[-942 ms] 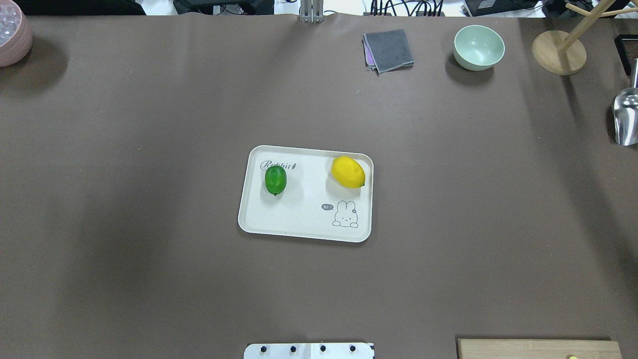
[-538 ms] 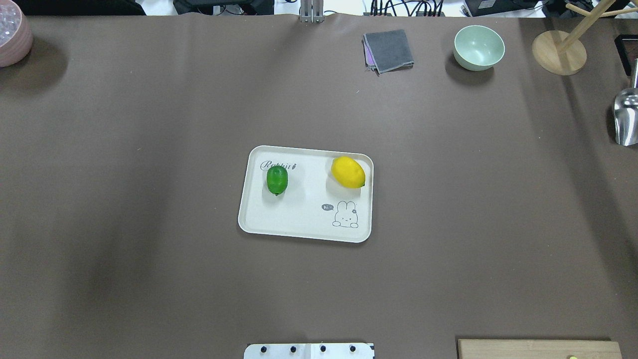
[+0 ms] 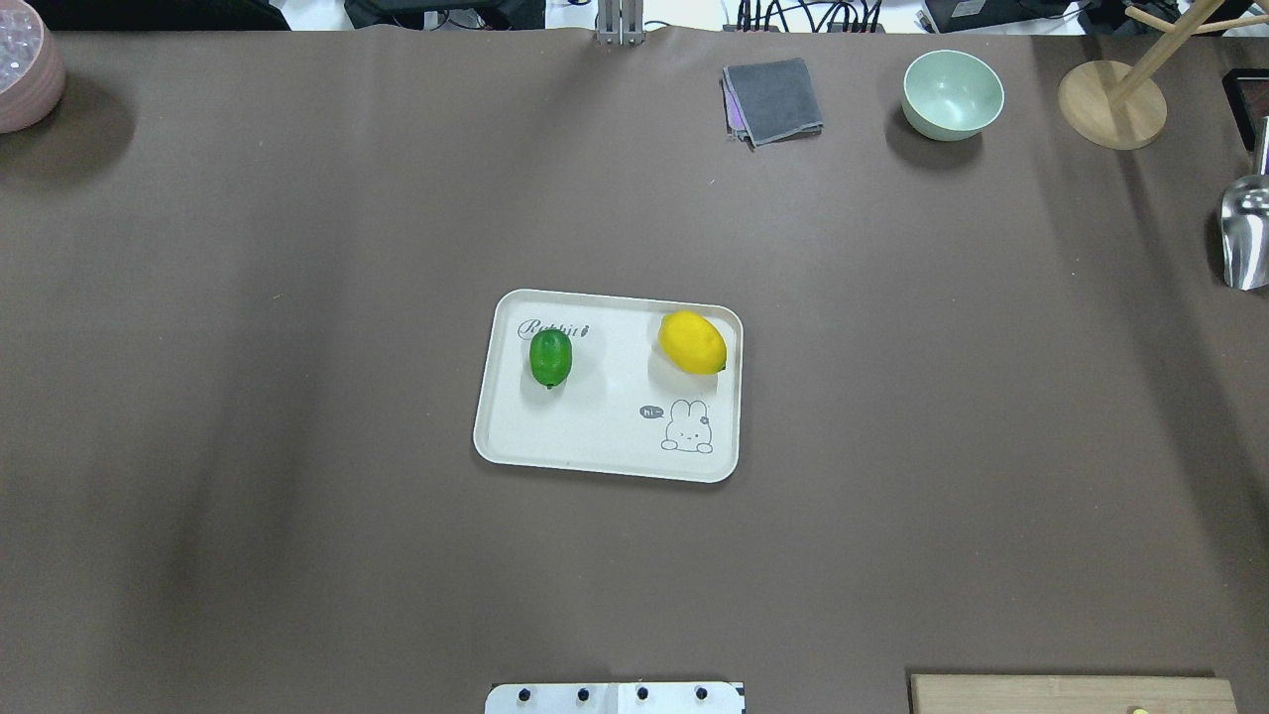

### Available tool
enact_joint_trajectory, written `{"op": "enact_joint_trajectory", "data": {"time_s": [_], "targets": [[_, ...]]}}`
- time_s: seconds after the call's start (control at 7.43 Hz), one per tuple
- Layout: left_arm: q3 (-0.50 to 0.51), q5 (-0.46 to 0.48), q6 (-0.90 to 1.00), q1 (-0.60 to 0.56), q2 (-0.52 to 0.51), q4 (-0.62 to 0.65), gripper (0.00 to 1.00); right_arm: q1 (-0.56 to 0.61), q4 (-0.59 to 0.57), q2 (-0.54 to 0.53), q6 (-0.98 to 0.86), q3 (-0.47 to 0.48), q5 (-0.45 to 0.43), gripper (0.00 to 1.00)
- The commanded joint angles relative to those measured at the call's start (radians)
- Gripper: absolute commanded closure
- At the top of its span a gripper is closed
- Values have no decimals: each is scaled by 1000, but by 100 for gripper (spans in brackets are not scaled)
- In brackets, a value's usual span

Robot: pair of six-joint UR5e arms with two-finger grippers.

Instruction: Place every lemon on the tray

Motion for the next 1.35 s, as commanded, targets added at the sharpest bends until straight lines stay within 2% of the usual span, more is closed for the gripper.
{"op": "enact_joint_trajectory", "data": {"time_s": [0.0, 1.21], "targets": [[25, -8, 9, -5, 0, -4, 2, 2, 1, -2, 3, -4, 25, 0], [31, 4, -2, -45, 8, -1, 2, 13, 2, 4, -4, -15, 34, 0]]}}
